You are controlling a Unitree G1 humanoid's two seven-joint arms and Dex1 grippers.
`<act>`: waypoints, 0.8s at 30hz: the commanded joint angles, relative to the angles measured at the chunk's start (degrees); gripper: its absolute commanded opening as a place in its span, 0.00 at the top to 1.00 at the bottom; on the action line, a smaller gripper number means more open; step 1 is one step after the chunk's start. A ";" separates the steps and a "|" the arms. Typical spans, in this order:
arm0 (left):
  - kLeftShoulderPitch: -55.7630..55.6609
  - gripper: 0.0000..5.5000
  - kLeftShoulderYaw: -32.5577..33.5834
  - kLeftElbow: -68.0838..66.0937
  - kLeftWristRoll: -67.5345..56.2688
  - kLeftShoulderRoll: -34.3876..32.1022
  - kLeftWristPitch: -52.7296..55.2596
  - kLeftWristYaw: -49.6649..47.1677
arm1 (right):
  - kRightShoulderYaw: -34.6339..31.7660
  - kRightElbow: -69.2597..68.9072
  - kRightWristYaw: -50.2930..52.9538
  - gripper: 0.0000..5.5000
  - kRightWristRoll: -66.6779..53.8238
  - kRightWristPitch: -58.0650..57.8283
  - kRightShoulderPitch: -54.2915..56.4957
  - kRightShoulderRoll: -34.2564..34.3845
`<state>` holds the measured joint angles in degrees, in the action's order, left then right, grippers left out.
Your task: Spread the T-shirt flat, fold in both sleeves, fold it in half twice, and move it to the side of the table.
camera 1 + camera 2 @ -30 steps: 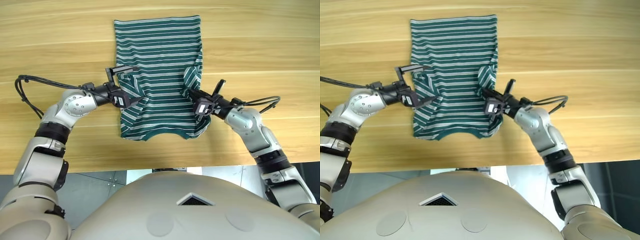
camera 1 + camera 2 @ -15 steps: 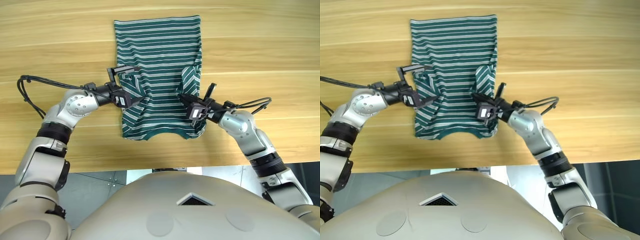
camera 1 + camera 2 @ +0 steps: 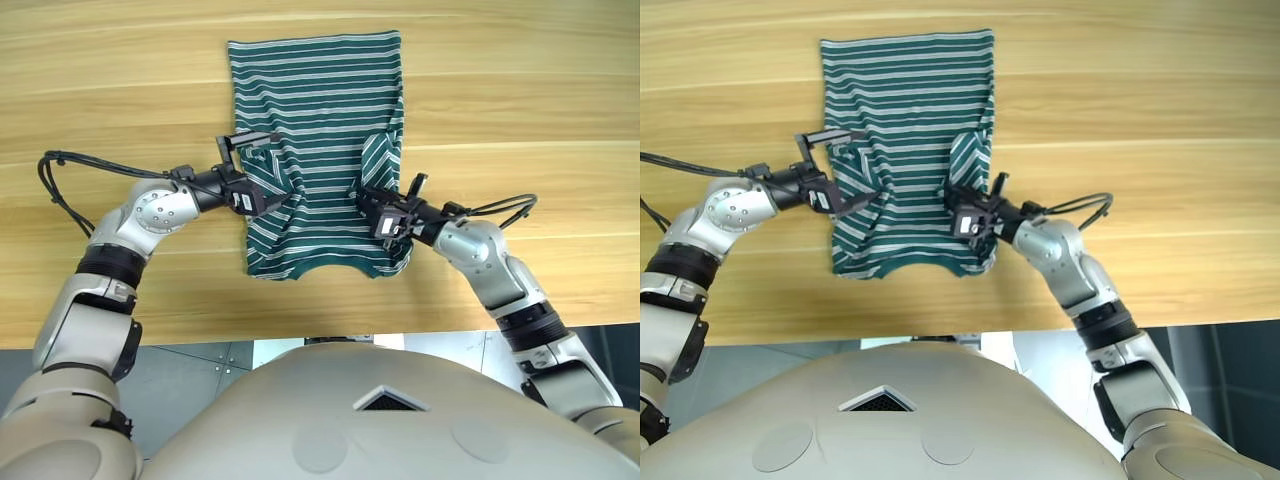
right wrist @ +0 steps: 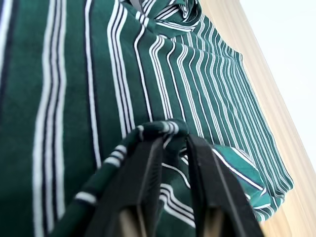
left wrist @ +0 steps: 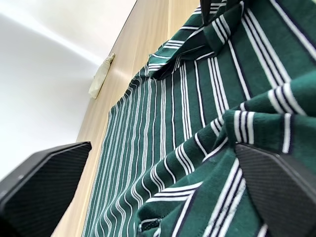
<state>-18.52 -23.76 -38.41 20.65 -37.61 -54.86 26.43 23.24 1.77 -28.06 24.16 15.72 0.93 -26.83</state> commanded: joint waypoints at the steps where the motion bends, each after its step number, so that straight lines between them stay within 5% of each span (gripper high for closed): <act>1: 1.95 0.02 -2.11 -1.87 3.05 0.30 1.59 1.77 | -1.56 -4.24 -2.23 0.71 -8.74 2.82 -0.35 1.34; 7: 2.29 0.02 -2.10 -1.75 2.85 0.20 1.54 1.74 | -8.76 -13.26 -5.23 0.52 -24.10 3.39 -3.07 -0.41; 13: 2.35 0.02 -2.19 -1.57 2.83 0.38 1.53 1.73 | -19.35 -5.53 -1.80 0.34 -17.32 4.80 -6.49 -9.09; 24: 2.33 0.02 -2.05 -1.88 2.91 0.26 1.50 1.49 | -12.28 -7.39 -7.40 0.02 -11.98 11.73 -16.57 -13.88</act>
<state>-18.31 -23.81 -38.45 20.40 -37.56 -54.83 26.39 10.24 -4.63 -34.25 12.26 26.83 -15.15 -39.52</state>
